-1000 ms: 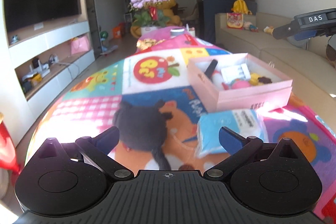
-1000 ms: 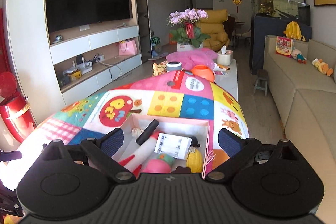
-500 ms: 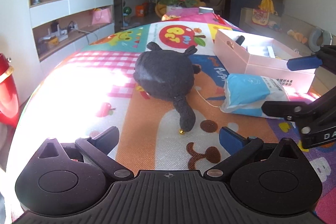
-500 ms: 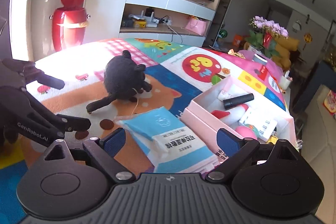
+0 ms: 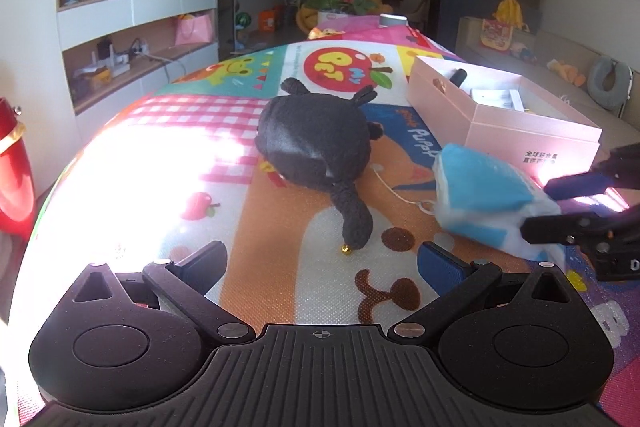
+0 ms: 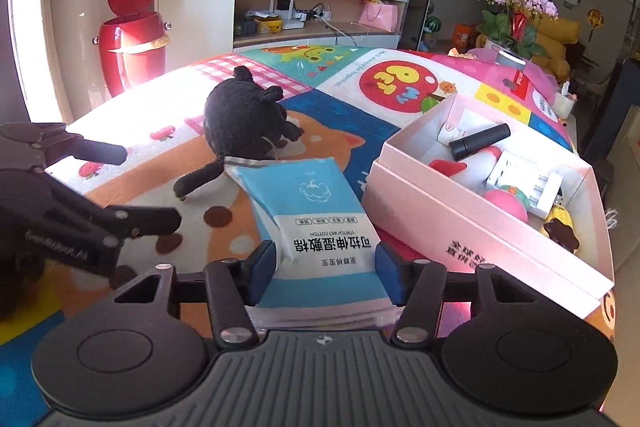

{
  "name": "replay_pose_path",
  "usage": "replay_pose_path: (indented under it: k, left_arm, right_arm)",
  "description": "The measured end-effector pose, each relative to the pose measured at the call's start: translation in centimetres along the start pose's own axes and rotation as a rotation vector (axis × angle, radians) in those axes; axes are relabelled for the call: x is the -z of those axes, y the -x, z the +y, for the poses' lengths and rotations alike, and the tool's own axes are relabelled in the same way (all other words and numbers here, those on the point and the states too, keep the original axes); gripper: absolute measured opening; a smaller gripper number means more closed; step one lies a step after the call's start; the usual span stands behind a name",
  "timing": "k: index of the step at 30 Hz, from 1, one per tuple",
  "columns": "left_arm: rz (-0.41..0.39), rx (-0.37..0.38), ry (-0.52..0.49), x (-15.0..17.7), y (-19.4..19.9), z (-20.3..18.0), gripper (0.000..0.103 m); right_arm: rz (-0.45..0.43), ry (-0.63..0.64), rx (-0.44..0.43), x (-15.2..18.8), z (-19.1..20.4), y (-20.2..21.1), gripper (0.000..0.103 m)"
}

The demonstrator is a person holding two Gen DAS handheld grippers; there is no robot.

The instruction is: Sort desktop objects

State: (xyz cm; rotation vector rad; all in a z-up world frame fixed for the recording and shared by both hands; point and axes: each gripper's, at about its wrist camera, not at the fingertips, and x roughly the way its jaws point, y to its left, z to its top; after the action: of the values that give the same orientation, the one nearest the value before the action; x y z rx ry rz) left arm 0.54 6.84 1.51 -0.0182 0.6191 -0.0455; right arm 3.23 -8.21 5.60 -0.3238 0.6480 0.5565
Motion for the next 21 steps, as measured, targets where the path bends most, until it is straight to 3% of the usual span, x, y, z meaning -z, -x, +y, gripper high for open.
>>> replay_pose_path:
  k: [2,6,8,12,16,21]
  left_arm:
    - [0.003,-0.002,-0.002,0.0,0.0,0.0,0.103]
    - [0.016,-0.020,-0.017,-0.1,-0.3,-0.5,0.103]
    - [0.010,-0.030,-0.018,-0.1,-0.2,-0.6,0.103]
    - [-0.015,-0.060,0.031,-0.5,0.6,0.7,0.103]
    - [-0.052,-0.165,0.003,-1.3,1.9,2.6,0.103]
    - [-0.080,-0.271,0.073,-1.2,3.5,6.6,0.103]
  right_arm:
    - [0.027,-0.008,-0.007,1.2,-0.2,1.2,0.043]
    - [0.064,-0.047,0.056,3.1,-1.3,2.7,0.042]
    - [0.037,-0.046,0.077,3.0,-1.7,3.8,0.043]
    - [-0.065,-0.039,0.036,-0.4,-1.2,5.1,0.062]
    - [-0.135,0.069,0.004,-5.2,1.3,3.3,0.077]
    - [-0.109,0.277,0.006,-9.3,6.7,-2.6,0.079]
